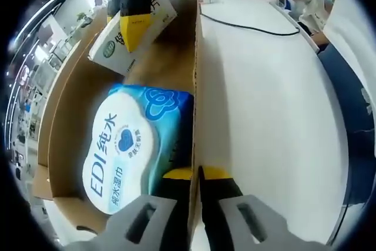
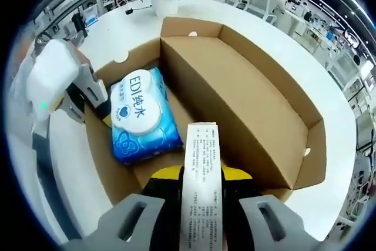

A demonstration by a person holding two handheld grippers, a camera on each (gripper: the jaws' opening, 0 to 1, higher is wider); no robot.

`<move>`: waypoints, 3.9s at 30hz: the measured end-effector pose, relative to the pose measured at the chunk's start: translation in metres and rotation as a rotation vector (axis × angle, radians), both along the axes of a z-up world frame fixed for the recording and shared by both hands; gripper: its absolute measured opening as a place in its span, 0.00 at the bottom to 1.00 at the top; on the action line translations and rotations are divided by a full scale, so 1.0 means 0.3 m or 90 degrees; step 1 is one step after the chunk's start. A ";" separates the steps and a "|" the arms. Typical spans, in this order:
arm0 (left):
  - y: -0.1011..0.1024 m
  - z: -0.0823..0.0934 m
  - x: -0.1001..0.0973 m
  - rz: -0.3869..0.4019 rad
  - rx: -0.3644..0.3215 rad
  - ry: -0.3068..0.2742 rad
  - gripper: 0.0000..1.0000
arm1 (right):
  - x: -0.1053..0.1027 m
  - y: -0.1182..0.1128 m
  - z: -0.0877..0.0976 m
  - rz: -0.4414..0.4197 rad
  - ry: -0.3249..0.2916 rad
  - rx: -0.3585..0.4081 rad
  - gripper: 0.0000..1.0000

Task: Operate the shoe box by opening the lid, removing the specified soft item, and placing it in the target area until the item is outside and the box remains undamaged.

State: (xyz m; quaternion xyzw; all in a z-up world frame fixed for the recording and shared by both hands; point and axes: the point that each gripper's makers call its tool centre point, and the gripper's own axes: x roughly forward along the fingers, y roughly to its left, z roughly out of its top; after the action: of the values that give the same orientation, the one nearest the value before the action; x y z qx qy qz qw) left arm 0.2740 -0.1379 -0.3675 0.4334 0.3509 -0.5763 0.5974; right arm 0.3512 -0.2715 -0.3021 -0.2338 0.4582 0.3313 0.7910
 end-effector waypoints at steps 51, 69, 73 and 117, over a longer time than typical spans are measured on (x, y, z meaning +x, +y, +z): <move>0.002 0.000 -0.005 -0.013 0.002 -0.001 0.02 | -0.065 -0.399 0.448 -0.263 -0.168 0.060 0.21; 0.003 0.001 -0.007 -0.016 0.002 -0.003 0.02 | -0.158 -0.712 0.446 -0.417 -0.180 0.067 0.21; 0.002 0.001 -0.005 -0.017 0.002 0.001 0.02 | -0.171 -0.764 0.435 -0.441 -0.180 0.070 0.21; 0.001 0.005 -0.009 0.000 0.009 0.025 0.01 | -0.260 -1.076 0.114 -0.539 -0.169 0.162 0.21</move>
State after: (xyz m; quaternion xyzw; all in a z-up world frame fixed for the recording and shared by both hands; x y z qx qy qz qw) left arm 0.2712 -0.1378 -0.3661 0.4261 0.3665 -0.5823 0.5874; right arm 0.2733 -0.5942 -0.2679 0.0322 0.3639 0.0000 0.9309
